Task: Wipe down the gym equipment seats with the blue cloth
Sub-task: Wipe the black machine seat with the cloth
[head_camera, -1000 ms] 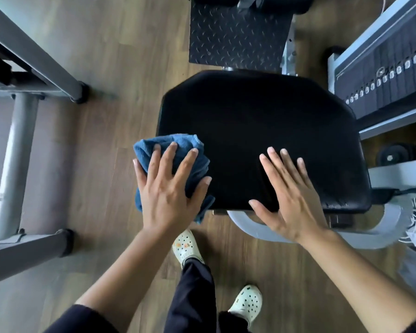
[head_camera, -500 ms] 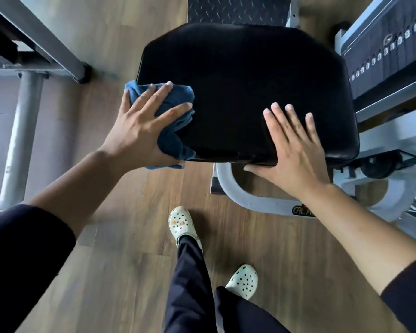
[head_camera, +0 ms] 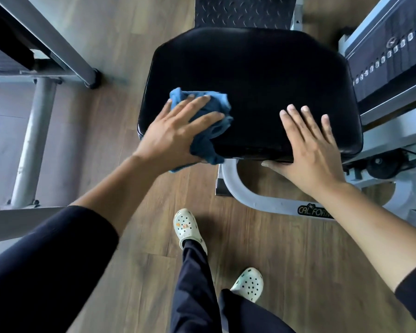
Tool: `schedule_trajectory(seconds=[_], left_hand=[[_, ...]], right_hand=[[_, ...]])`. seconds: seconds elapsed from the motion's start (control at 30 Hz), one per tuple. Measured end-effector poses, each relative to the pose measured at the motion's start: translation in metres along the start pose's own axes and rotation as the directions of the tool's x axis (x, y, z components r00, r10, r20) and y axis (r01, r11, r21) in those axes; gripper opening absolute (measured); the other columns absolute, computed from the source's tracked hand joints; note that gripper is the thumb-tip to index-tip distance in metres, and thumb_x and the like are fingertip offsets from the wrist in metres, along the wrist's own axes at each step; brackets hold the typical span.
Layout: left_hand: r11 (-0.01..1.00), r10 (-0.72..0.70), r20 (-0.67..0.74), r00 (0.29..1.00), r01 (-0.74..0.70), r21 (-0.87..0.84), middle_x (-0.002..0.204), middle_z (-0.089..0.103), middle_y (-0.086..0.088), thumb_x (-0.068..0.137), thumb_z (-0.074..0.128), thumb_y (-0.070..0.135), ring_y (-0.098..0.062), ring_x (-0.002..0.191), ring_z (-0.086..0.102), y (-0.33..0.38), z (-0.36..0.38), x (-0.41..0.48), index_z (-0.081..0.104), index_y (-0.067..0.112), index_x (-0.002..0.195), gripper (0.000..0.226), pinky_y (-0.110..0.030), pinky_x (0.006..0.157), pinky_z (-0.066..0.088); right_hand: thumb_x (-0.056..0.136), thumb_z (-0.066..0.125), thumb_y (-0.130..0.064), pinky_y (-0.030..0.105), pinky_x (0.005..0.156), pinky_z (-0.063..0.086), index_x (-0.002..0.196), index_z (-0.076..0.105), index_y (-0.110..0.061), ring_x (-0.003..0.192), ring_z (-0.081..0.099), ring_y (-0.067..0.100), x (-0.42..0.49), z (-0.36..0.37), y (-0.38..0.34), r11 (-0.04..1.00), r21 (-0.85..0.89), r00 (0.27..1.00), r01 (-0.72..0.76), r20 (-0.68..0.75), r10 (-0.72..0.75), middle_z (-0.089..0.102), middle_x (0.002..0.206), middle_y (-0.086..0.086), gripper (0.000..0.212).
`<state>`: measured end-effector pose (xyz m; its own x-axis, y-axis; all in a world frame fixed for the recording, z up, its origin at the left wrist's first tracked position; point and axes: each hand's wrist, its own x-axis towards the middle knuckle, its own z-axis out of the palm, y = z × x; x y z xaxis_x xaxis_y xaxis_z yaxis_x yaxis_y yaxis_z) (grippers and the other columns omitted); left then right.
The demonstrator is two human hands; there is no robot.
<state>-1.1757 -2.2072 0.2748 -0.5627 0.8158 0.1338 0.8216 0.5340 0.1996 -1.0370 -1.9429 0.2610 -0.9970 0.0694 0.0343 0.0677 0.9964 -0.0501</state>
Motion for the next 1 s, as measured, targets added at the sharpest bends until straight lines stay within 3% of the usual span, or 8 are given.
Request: schedule_trajectory(seconds=[0.13, 0.23, 0.33, 0.53, 0.73, 0.87, 1.0], left_hand=[[0.999, -0.028, -0.047, 0.999, 0.029, 0.031, 0.142, 0.043, -0.018, 0.072, 0.070, 0.057, -0.036, 0.128, 0.044, -0.037, -0.014, -0.029, 0.049, 0.014, 0.135, 0.079, -0.056, 0.103, 0.037], [0.998, -0.046, -0.063, 0.997, 0.049, 0.042, 0.140, 0.045, -0.018, 0.075, 0.061, 0.065, -0.037, 0.124, 0.047, -0.029, -0.012, -0.024, 0.054, 0.015, 0.134, 0.077, -0.056, 0.105, 0.034], [0.999, -0.022, -0.067, 0.998, 0.025, 0.037, 0.140, 0.046, -0.018, 0.077, 0.055, 0.069, -0.037, 0.124, 0.047, 0.000, -0.004, -0.007, 0.055, 0.017, 0.133, 0.076, -0.059, 0.105, 0.031], [0.999, 0.027, -0.037, 0.999, -0.026, 0.020, 0.141, 0.045, -0.015, 0.068, 0.067, 0.067, -0.039, 0.122, 0.048, 0.078, 0.027, 0.046, 0.051, 0.025, 0.136, 0.081, -0.065, 0.099, 0.032], [0.996, -0.080, 0.000, 0.997, 0.080, 0.030, 0.144, 0.041, -0.016, 0.066, 0.071, 0.060, -0.045, 0.127, 0.041, 0.134, 0.040, 0.081, 0.043, 0.025, 0.142, 0.088, -0.067, 0.104, 0.026], [1.000, 0.002, 0.011, 1.000, -0.002, 0.004, 0.144, 0.041, -0.013, 0.072, 0.059, 0.066, -0.036, 0.128, 0.042, 0.108, 0.030, 0.068, 0.046, 0.024, 0.139, 0.080, -0.060, 0.105, 0.032], [0.998, -0.057, -0.063, 0.996, 0.055, -0.026, 0.142, 0.043, -0.015, 0.070, 0.067, 0.058, -0.034, 0.128, 0.042, 0.064, 0.015, 0.027, 0.053, 0.017, 0.134, 0.078, -0.056, 0.102, 0.038]], right_hand=[[0.076, 0.064, -0.060, 0.050, 0.119, 0.008, 0.152, 0.019, -0.011, 0.147, 0.015, 0.027, 0.000, 0.000, 0.005, 1.000, -0.014, 1.000, 0.013, 0.007, -0.013, 0.020, 0.158, 0.008, 0.101], [0.075, 0.065, -0.060, 0.049, 0.119, 0.009, 0.152, 0.019, -0.011, 0.147, 0.016, 0.027, -0.003, 0.000, 0.012, 1.000, -0.017, 1.000, -0.001, 0.004, 0.001, 0.020, 0.158, 0.008, 0.102], [0.075, 0.067, -0.059, 0.049, 0.119, 0.009, 0.152, 0.019, -0.010, 0.147, 0.016, 0.028, -0.009, 0.000, 0.023, 1.000, -0.019, 1.000, -0.012, -0.003, 0.011, 0.020, 0.158, 0.009, 0.103], [0.079, 0.064, -0.056, 0.049, 0.118, 0.011, 0.151, 0.020, -0.008, 0.146, 0.018, 0.030, -0.023, -0.002, 0.046, 0.998, -0.033, 0.999, -0.046, -0.011, 0.046, 0.021, 0.158, 0.010, 0.097], [0.085, 0.059, -0.054, 0.048, 0.119, 0.011, 0.152, 0.017, -0.006, 0.146, 0.016, 0.030, -0.035, -0.003, 0.061, 0.995, -0.073, 0.998, -0.064, -0.003, 0.064, 0.017, 0.159, 0.011, 0.091], [0.085, 0.062, -0.050, 0.049, 0.118, 0.011, 0.151, 0.021, -0.006, 0.145, 0.019, 0.032, -0.036, -0.003, 0.061, 0.995, -0.072, 0.998, -0.067, -0.007, 0.067, 0.022, 0.157, 0.012, 0.088], [0.081, 0.070, -0.044, 0.053, 0.117, 0.015, 0.150, 0.024, -0.007, 0.144, 0.022, 0.032, -0.035, -0.004, 0.062, 0.996, -0.050, 0.997, -0.071, 0.008, 0.071, 0.026, 0.156, 0.012, 0.091]])
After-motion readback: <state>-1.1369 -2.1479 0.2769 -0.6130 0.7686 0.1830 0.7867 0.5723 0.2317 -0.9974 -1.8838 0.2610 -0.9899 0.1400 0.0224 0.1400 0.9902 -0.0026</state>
